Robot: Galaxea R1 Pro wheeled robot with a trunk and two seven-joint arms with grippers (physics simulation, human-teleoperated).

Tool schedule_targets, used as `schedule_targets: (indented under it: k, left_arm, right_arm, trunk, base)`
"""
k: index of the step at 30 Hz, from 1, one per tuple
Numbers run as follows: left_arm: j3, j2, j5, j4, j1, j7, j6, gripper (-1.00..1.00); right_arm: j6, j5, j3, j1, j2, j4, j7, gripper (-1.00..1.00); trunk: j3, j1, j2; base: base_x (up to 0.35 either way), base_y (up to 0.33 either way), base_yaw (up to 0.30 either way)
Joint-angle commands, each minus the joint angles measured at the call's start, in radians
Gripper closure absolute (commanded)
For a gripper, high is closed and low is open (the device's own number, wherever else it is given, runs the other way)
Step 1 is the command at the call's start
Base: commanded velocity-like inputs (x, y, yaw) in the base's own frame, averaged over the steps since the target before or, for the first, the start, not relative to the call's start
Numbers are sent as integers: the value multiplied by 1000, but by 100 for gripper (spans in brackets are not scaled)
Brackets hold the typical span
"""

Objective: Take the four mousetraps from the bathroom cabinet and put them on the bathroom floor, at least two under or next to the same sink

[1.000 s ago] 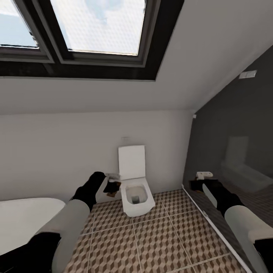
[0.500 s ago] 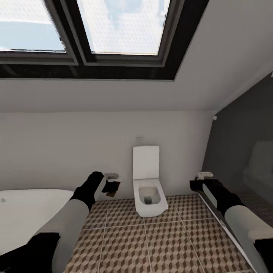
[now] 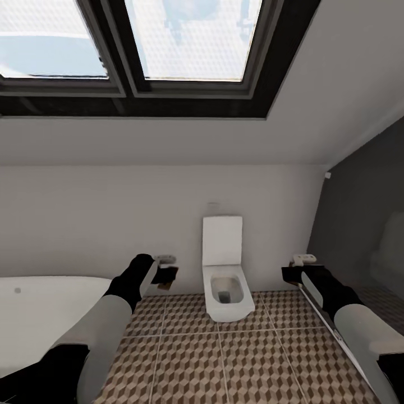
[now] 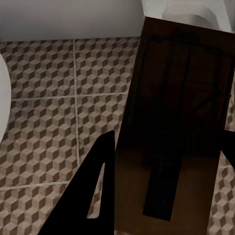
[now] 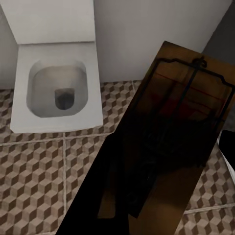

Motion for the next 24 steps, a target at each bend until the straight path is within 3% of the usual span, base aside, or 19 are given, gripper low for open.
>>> schedule_targets:
  k: [1, 8, 24]
  left_arm:
    - [3, -1, 0, -1, 0, 5, -1, 100]
    - [8, -2, 2, 2, 0, 6, -16, 100]
    - [10, -6, 3, 1, 0, 6, -19, 100]
  right_arm:
    - [4, -9, 7, 0, -2, -1, -2, 100]
    - [4, -10, 7, 0, -8, -1, 2, 100]
    - [5, -9, 7, 0, -11, 11, 1, 100]
  trunk:
    - [0, 0, -1]
    - [0, 0, -1]
    - [0, 0, -1]
  base:
    - [0, 0, 3]
    - [134, -97, 1]
    - [238, -174, 0]
